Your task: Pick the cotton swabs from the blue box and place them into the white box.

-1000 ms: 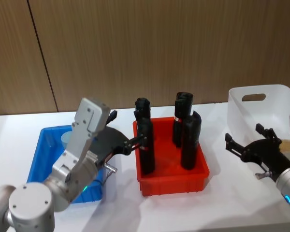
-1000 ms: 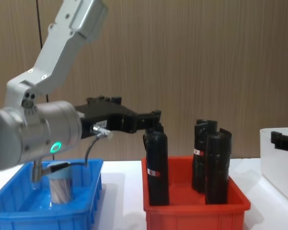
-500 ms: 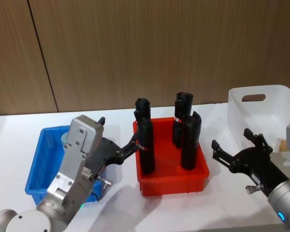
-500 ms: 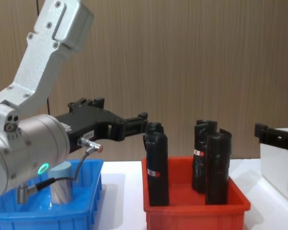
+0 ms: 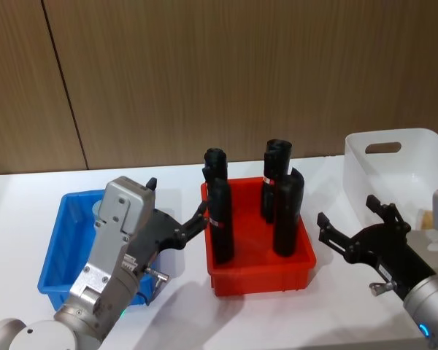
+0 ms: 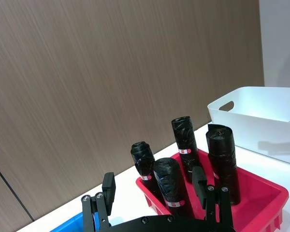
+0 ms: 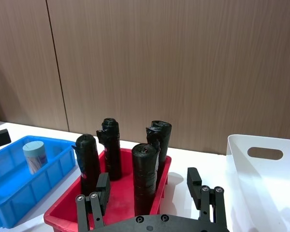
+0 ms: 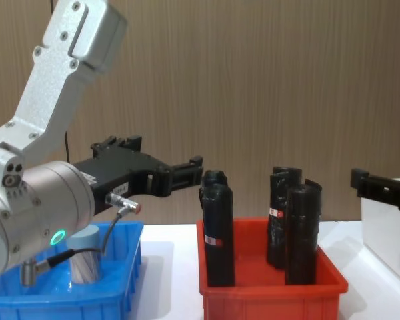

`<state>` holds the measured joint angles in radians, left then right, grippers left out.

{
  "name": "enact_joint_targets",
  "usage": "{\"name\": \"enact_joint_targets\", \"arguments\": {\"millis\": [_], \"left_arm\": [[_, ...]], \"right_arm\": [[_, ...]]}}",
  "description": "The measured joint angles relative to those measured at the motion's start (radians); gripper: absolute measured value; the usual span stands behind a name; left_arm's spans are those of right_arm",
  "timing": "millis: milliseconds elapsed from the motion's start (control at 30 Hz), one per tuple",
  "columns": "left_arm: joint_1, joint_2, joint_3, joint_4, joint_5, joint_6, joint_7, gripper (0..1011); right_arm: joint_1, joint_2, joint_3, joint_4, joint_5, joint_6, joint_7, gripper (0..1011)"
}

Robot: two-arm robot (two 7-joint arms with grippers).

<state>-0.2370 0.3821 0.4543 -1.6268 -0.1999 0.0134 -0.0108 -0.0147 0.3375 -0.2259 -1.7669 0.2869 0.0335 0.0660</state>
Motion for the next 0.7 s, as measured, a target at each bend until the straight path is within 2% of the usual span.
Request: {"name": "enact_joint_targets", "arguments": {"millis": [467, 700], "left_arm": [[0.0, 0.0, 0.0, 0.001, 0.0, 0.0, 0.0, 1004], [0.0, 0.0, 0.0, 0.001, -0.001, 0.001, 0.0, 1004]], "right_arm": [[0.001, 0.0, 0.001, 0.001, 0.0, 0.0, 0.001, 1001], [0.017, -0.005, 0.003, 0.024, -0.002, 0.005, 0.012, 1001]]}}
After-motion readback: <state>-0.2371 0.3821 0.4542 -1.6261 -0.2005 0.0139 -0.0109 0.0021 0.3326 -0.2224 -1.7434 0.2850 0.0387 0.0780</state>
